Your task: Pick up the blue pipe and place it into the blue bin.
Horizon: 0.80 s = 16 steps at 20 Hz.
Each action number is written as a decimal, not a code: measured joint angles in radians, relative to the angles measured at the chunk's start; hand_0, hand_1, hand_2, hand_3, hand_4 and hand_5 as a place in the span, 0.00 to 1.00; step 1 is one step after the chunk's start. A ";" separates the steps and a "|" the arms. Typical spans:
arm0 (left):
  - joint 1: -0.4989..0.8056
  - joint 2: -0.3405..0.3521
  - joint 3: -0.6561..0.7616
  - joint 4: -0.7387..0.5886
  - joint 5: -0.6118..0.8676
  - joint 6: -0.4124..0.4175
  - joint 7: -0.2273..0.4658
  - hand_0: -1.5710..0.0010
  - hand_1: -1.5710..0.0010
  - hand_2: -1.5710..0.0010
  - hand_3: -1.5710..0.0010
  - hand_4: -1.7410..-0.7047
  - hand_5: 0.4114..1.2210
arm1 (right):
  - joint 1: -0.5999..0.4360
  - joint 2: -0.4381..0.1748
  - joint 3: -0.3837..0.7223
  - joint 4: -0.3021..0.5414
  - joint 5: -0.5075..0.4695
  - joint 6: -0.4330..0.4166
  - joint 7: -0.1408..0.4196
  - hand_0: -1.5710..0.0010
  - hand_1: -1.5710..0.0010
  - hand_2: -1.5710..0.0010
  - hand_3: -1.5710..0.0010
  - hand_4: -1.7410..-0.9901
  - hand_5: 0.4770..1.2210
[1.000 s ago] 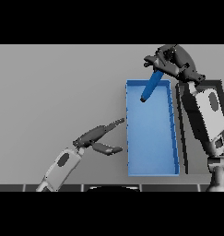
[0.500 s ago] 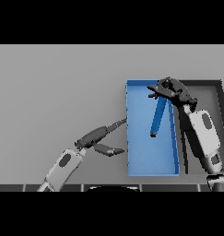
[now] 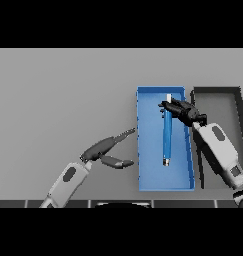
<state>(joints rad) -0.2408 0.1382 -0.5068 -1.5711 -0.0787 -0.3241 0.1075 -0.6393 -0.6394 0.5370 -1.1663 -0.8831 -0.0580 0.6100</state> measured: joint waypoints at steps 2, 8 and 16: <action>0.002 0.000 -0.002 -0.006 0.008 -0.007 -0.004 1.00 1.00 1.00 1.00 0.82 0.05 | -0.032 -0.039 0.113 0.009 -0.010 0.016 -0.002 0.86 0.88 0.88 0.90 0.77 0.60; 0.003 -0.003 -0.006 0.005 -0.003 -0.002 -0.007 1.00 1.00 1.00 1.00 0.80 0.06 | -0.067 -0.051 0.199 0.048 0.099 0.051 -0.031 0.96 0.97 0.97 0.97 0.82 0.35; -0.009 -0.018 0.002 0.029 0.006 -0.003 -0.017 1.00 1.00 1.00 1.00 0.79 0.07 | -0.060 -0.059 0.203 0.038 0.107 0.043 -0.033 0.99 0.99 0.99 1.00 0.82 0.26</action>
<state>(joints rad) -0.2502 0.1198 -0.5053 -1.5419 -0.0728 -0.3267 0.0901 -0.6992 -0.6981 0.7400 -1.1282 -0.7756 -0.0149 0.5766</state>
